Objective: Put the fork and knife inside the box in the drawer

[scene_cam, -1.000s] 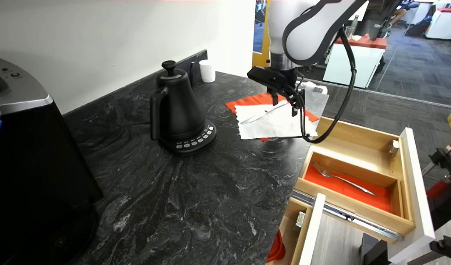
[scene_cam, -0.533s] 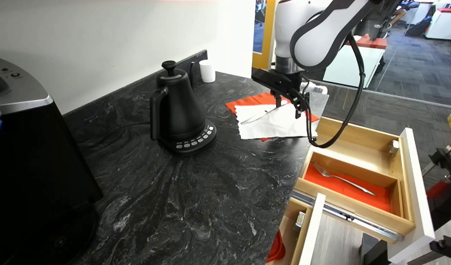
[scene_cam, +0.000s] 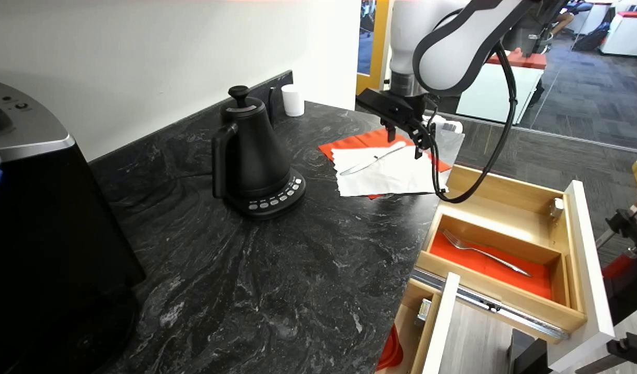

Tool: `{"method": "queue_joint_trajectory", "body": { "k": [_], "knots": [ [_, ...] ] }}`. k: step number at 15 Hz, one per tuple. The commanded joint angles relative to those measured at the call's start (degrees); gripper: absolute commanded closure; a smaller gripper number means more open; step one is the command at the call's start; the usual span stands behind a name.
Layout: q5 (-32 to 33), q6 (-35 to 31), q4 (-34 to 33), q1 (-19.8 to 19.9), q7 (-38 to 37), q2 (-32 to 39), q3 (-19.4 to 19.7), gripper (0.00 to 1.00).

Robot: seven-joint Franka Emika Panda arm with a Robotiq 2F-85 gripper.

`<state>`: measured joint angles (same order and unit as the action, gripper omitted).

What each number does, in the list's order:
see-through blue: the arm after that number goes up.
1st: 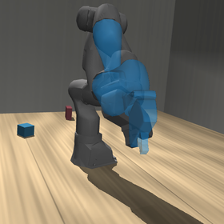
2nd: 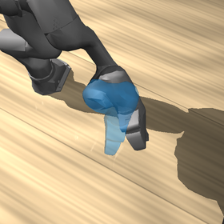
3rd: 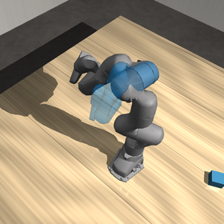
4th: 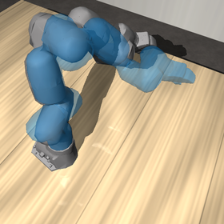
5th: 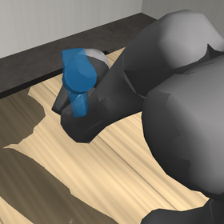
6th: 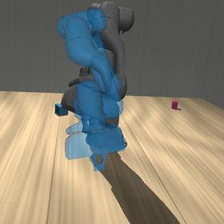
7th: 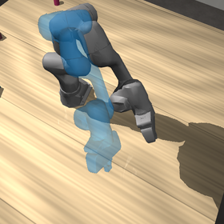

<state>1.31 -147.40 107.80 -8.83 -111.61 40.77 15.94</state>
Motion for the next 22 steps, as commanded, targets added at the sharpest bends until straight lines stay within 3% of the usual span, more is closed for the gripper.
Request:
{"method": "queue_joint_trajectory", "body": {
  "k": [1,8,22],
  "knots": [
    [0.93,-1.80,2.10,-0.68,-1.50,-1.78,0.44,0.00],
    [0.33,-2.12,0.45,-0.18,-1.25,-0.47,0.05,0.00],
    [-0.61,0.77,-11.02,1.24,-1.16,7.80,0.01,0.00]
  ]
}}
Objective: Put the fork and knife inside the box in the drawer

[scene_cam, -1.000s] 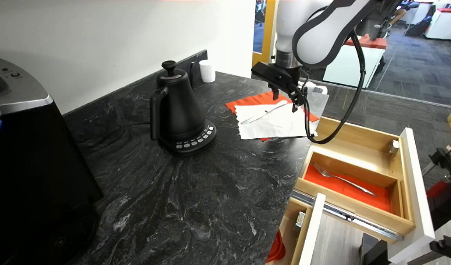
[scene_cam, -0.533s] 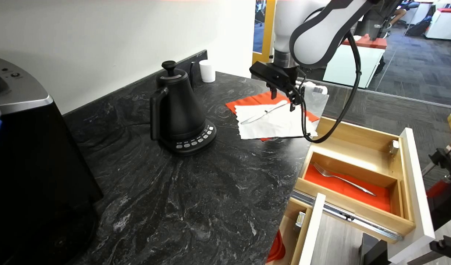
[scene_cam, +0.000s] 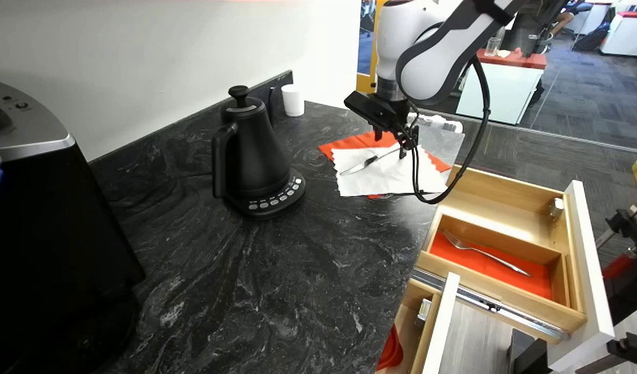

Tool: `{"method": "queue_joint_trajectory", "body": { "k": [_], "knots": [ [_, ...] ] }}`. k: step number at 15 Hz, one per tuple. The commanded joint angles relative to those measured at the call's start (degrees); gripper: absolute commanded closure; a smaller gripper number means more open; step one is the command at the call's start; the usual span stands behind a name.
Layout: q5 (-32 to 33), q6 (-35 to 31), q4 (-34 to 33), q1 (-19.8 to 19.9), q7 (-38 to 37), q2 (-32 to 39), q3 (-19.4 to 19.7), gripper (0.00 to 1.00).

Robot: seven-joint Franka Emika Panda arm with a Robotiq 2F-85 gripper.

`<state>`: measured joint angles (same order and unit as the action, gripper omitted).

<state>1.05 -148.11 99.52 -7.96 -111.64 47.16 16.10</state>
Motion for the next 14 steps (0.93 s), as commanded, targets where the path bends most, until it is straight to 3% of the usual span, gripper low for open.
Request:
{"method": "queue_joint_trajectory", "body": {
  "k": [1,10,14],
  "knots": [
    [-0.36,1.54,-3.20,0.33,-1.15,1.75,-0.10,0.00],
    [-0.32,2.27,-7.15,0.32,-1.20,3.26,-0.02,0.00],
    [-1.38,5.87,-9.33,1.31,-0.69,3.90,-1.14,0.00]
  ]
}}
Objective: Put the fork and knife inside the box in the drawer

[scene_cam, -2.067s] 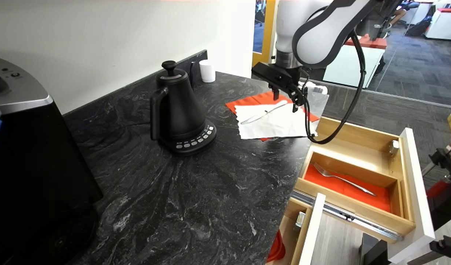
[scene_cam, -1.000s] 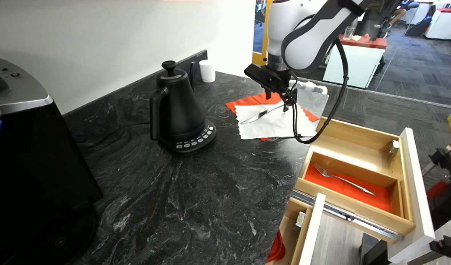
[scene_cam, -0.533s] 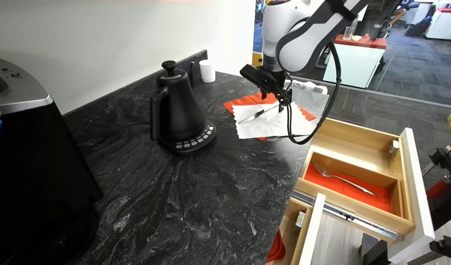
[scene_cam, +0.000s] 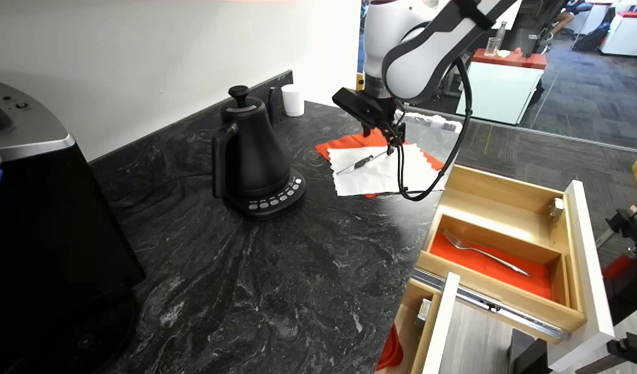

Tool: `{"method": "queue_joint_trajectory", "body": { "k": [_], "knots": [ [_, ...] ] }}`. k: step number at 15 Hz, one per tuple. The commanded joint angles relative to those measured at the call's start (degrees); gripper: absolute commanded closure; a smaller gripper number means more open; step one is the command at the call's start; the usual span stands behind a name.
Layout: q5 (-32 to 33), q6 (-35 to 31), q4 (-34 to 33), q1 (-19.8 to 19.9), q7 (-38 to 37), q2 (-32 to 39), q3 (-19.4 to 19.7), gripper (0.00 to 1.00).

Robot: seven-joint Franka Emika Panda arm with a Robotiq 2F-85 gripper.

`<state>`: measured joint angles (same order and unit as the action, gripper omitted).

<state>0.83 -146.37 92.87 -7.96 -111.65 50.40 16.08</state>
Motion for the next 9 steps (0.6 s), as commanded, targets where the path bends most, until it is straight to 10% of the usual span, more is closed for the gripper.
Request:
{"method": "queue_joint_trajectory", "body": {
  "k": [1,9],
  "knots": [
    [-1.75,5.91,-3.08,1.81,-0.33,0.49,-1.75,0.00],
    [-2.37,11.07,-6.33,2.83,-1.22,1.30,-2.38,0.00]
  ]
}}
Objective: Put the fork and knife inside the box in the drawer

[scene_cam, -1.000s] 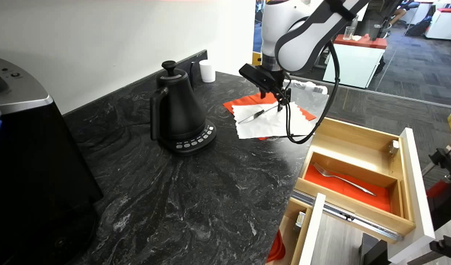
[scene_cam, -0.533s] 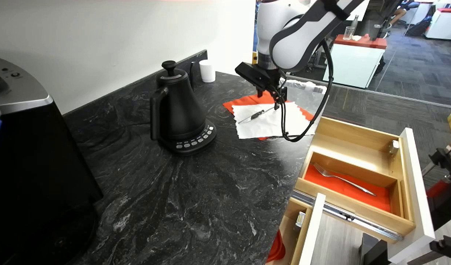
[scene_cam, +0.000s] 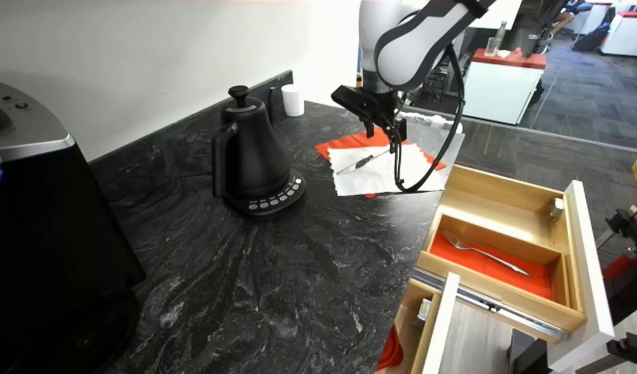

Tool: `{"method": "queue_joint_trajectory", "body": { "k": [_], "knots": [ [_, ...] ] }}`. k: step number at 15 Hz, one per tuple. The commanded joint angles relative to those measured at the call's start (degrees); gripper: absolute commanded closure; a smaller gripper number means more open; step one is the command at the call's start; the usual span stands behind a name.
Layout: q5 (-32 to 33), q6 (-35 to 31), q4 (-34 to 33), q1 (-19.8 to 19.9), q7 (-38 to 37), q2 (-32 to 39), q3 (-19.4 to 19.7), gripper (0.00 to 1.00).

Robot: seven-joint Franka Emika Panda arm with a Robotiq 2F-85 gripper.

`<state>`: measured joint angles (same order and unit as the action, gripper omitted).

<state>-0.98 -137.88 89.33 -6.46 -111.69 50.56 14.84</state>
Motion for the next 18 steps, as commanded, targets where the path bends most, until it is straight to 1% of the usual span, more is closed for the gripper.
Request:
{"method": "queue_joint_trajectory", "body": {
  "k": [1,5,6,7,8,10,13,14,15,16,17,18],
  "knots": [
    [-0.60,2.86,-3.13,1.42,-1.17,1.33,-1.24,0.00],
    [-0.77,4.60,-6.12,1.93,-1.23,3.28,-1.64,0.00],
    [-0.87,5.09,-6.86,2.07,-1.27,3.74,-1.75,0.19],
    [-0.91,5.38,-7.47,2.22,-1.19,4.11,-1.89,0.27],
    [-0.79,4.47,-5.12,1.87,-1.30,2.89,-1.81,0.33],
    [-0.79,4.56,-5.30,1.94,-1.41,2.93,-1.86,0.47],
    [-0.81,5.20,-6.90,2.21,-1.41,3.60,-1.92,0.66],
    [-0.80,5.60,-7.22,2.23,-1.56,3.68,-1.91,0.73],
    [-0.75,5.88,-7.38,2.27,-1.56,3.70,-1.91,0.29],
    [-0.72,6.05,-7.52,2.30,-1.64,3.76,-1.93,0.33],
    [-0.71,6.03,-7.56,2.35,-1.66,3.82,-1.97,0.33],
    [-0.72,6.08,-7.59,2.36,-1.74,3.88,-1.98,0.28]
  ]
}}
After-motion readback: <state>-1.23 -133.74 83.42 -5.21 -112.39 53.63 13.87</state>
